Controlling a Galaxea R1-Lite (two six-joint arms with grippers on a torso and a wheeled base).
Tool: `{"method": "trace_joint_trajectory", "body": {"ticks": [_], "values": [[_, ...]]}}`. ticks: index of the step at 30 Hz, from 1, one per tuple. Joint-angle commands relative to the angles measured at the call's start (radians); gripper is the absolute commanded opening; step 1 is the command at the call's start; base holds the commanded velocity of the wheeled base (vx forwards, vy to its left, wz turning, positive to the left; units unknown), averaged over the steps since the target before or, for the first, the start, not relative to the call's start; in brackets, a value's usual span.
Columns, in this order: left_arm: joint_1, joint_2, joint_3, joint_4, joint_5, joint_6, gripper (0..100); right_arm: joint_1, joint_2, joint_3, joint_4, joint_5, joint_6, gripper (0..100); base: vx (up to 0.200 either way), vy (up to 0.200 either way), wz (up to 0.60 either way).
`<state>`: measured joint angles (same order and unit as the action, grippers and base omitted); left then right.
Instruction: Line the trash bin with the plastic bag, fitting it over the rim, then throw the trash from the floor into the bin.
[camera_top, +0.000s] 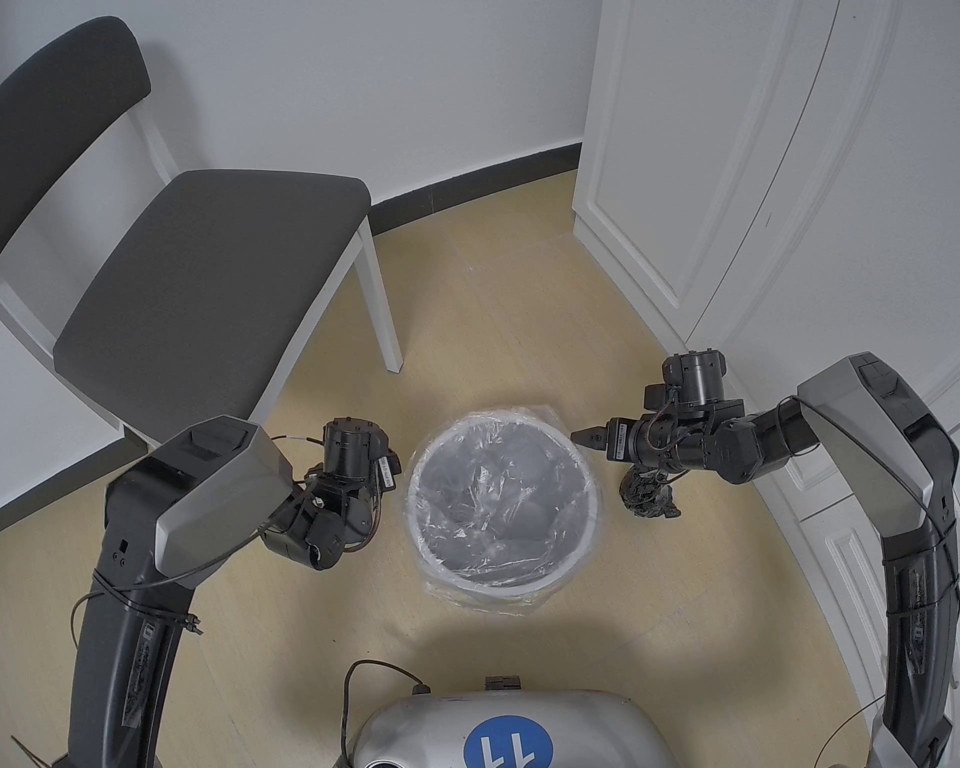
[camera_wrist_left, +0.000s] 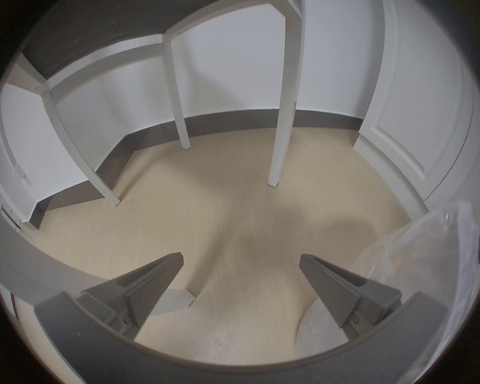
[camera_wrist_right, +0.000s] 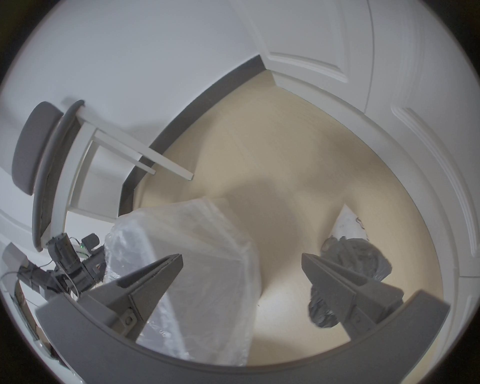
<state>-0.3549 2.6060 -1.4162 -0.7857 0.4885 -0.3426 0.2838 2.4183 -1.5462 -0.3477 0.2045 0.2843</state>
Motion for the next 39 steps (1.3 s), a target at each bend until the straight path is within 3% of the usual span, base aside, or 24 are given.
{"method": "trace_joint_trajectory", "body": {"ticks": [1, 5, 10, 22, 39], "values": [[0.001, -0.155, 0.134, -0.075, 0.002, 0.011, 100, 0.123, -0.093, 0.199, -0.136, -0.063, -0.096, 100, 0.000, 0.000, 0.00], [-0.003, -0.224, 0.215, -0.116, 0.002, 0.031, 100, 0.190, -0.085, 0.296, -0.248, -0.120, -0.185, 100, 0.000, 0.000, 0.00], [-0.024, -0.253, 0.252, -0.153, 0.002, 0.040, 100, 0.221, -0.053, 0.321, -0.295, -0.149, -0.211, 100, 0.000, 0.000, 0.00], [-0.039, -0.227, 0.267, -0.181, 0.004, 0.045, 100, 0.166, 0.021, 0.242, -0.284, -0.169, -0.221, 100, 0.000, 0.000, 0.00], [-0.044, -0.233, 0.272, -0.190, 0.004, 0.043, 100, 0.055, 0.216, -0.008, -0.278, -0.171, -0.206, 100, 0.000, 0.000, 0.00]]}}
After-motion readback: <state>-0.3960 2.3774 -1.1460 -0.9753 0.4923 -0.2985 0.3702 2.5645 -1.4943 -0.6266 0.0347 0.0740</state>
